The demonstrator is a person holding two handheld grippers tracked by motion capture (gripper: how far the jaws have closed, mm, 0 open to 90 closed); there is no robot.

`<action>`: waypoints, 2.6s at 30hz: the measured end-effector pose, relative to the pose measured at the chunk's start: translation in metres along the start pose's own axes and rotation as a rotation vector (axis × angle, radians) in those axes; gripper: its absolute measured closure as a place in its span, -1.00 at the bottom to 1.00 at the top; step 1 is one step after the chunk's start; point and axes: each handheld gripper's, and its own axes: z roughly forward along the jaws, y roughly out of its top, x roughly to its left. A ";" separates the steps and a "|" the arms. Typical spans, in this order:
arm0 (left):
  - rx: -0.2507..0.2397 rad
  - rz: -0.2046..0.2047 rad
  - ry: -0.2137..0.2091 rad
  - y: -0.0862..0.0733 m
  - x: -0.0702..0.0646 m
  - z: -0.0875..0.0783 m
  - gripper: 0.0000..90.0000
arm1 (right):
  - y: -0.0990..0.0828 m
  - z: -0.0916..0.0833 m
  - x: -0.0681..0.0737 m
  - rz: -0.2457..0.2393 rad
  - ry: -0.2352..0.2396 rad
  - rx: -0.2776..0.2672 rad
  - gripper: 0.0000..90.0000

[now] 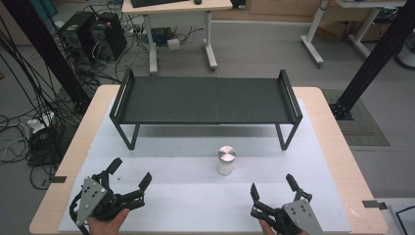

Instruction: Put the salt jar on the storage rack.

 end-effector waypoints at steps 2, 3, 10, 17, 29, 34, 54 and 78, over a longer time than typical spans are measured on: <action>0.001 -0.002 -0.001 -0.001 0.000 0.001 -0.96 | 0.000 0.002 0.001 -0.006 0.013 -0.001 -1.00; 0.001 -0.002 -0.001 -0.001 0.000 0.001 -0.96 | 0.000 0.002 0.001 -0.006 0.013 -0.001 -1.00; 0.008 -0.004 -0.009 -0.002 -0.001 0.003 -0.96 | -0.003 0.010 0.009 -0.019 0.046 -0.012 -0.94; 0.010 -0.008 -0.009 -0.002 0.000 0.003 -0.96 | -0.011 0.019 0.016 0.019 0.073 -0.033 -0.89; 0.016 -0.011 -0.004 -0.003 0.001 0.003 -0.96 | -0.018 0.037 0.022 0.048 0.123 -0.051 -0.76; 0.021 -0.007 -0.010 -0.003 0.000 0.005 -0.96 | -0.020 0.047 0.024 0.049 0.138 -0.044 -0.75; 0.038 -0.003 -0.009 -0.004 0.003 0.007 -0.96 | -0.028 0.090 0.032 0.063 0.161 0.025 -0.68; 0.046 -0.007 -0.009 -0.005 0.007 0.010 -0.96 | -0.026 0.115 0.033 0.066 0.173 0.049 -0.44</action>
